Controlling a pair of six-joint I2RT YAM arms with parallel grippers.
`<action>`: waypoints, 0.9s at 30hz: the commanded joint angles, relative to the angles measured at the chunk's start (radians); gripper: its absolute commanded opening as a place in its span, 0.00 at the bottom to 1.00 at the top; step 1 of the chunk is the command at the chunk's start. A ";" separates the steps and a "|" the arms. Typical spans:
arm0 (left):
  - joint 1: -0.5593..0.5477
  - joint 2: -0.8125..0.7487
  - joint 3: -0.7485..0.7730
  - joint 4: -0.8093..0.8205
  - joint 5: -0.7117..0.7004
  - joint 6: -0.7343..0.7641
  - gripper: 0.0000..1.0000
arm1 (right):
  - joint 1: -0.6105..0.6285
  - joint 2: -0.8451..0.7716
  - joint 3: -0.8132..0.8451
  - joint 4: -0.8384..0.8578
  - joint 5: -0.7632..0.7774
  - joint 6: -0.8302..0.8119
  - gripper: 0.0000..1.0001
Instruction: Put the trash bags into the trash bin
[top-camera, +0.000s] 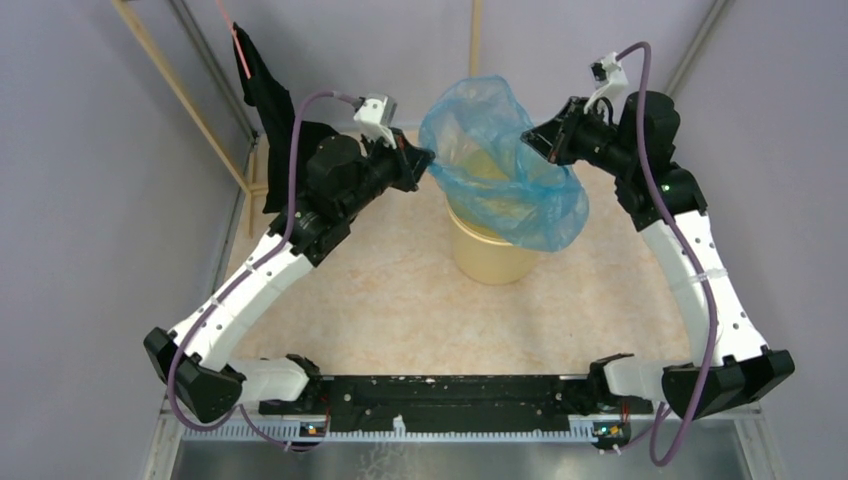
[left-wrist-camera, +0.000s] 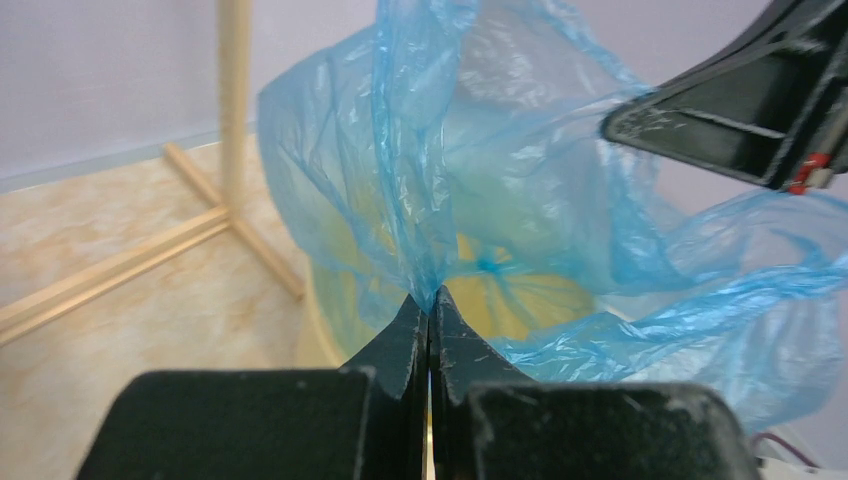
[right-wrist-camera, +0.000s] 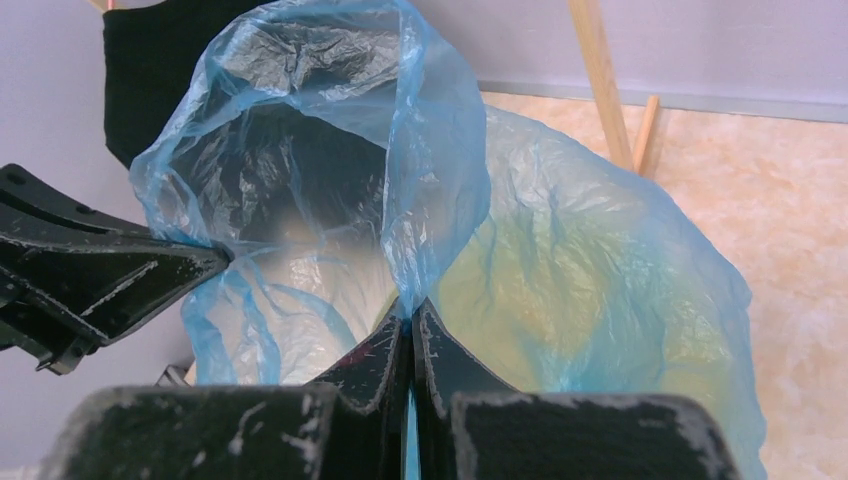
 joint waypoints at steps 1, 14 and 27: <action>0.020 -0.072 -0.011 -0.038 -0.102 0.059 0.00 | 0.000 -0.015 0.092 -0.016 -0.052 0.004 0.12; 0.048 -0.148 -0.087 -0.030 -0.146 0.080 0.00 | 0.000 -0.378 0.044 -0.442 0.346 -0.171 0.99; 0.050 -0.148 -0.088 -0.013 -0.120 0.072 0.00 | 0.000 -0.453 -0.199 -0.335 0.259 -0.069 0.69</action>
